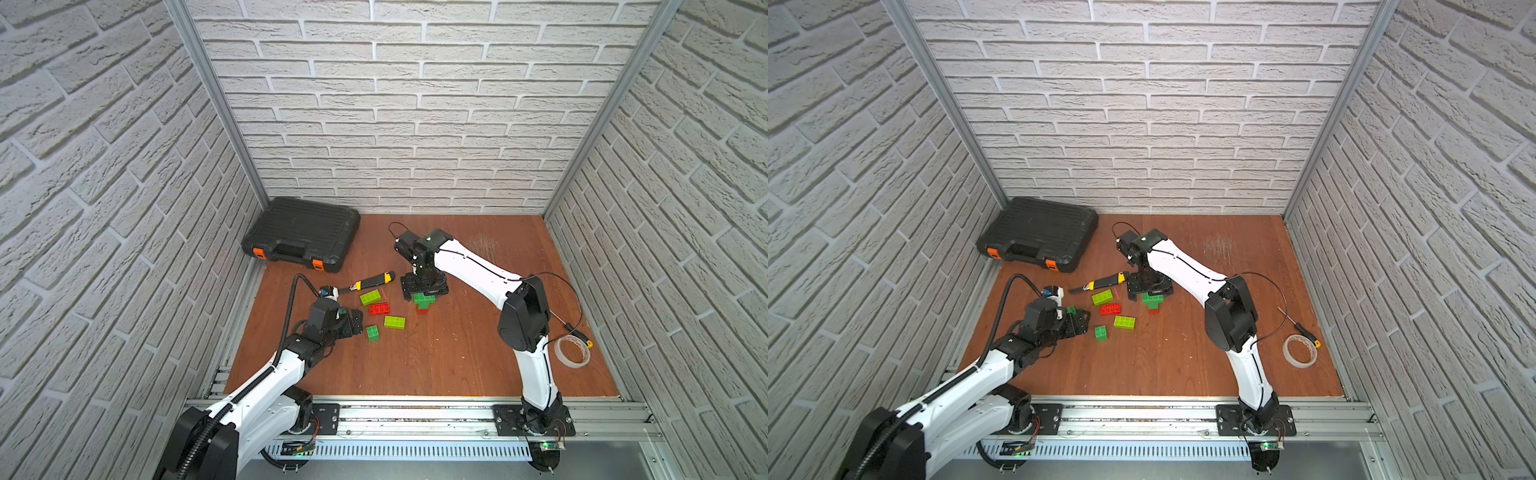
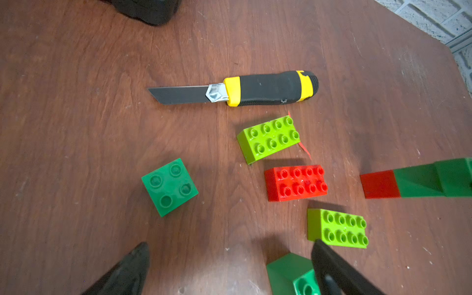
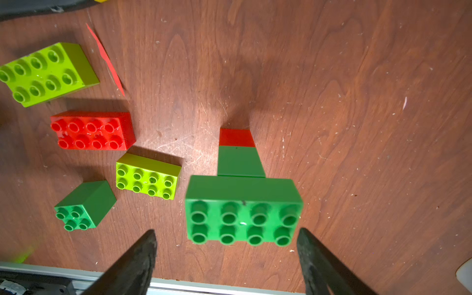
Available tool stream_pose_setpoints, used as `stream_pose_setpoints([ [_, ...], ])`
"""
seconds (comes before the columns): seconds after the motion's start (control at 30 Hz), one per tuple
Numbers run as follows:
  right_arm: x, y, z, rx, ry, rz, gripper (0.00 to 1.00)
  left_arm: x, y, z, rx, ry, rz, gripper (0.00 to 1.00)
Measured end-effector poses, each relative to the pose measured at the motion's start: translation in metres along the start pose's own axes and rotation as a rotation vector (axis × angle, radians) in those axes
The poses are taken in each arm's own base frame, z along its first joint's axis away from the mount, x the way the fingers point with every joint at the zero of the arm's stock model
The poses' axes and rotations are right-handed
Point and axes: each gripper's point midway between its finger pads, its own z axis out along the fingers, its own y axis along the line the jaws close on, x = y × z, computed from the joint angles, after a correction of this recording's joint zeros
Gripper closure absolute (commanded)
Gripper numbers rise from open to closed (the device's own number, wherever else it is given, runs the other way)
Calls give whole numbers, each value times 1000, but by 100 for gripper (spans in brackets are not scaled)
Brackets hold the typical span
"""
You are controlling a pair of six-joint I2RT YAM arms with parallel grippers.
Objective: Assemble a spoon with lego
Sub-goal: Assemble the lego brick with the lego brick, then pick up the lego brick from the center of the board.
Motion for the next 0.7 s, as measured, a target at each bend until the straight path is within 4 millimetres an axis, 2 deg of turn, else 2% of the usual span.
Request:
stream_pose_setpoints([
  [0.1,0,-3,-8,7,-26,-7,11,1,0,0,5,10,-10,2],
  [0.2,2,-6,-26,3,-71,-32,11,-2,-1,-2,9,16,-29,2],
  [0.33,7,-6,-65,-38,-178,-102,12,-11,-3,-5,26,0,-69,2],
  [0.47,14,5,-97,-117,-321,-233,15,-17,4,-7,32,-7,-148,2],
  [0.57,23,17,-101,-181,-409,-387,17,-20,9,-9,32,-13,-195,2],
  [0.7,34,40,-81,-233,-452,-611,19,-20,11,-11,38,-11,-215,2],
])
